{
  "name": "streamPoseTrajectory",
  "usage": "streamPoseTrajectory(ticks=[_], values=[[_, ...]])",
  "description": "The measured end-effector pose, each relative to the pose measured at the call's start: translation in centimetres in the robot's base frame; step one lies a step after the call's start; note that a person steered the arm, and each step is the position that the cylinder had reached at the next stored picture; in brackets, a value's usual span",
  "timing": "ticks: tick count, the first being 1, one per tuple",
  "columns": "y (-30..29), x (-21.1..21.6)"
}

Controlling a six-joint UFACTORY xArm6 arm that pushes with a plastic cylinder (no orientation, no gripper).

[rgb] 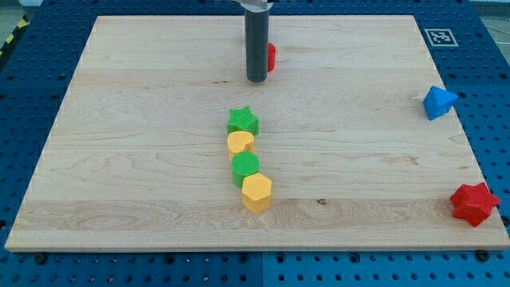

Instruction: Place the red circle below to the blue cube

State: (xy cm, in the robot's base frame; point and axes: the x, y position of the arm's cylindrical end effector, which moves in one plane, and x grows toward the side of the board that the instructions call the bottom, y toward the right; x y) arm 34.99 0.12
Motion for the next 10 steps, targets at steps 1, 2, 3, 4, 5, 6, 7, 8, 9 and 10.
streamPoseTrajectory(ticks=[1,2,3,4,5,6,7,8,9,10], values=[[1.0,-1.5],[1.5,-1.7],[3.7,-1.6],[5.5,-1.6],[4.3,-1.6],[3.7,-2.4],[3.3,-3.1],[3.3,-3.1],[2.9,-3.1],[2.9,-3.1]])
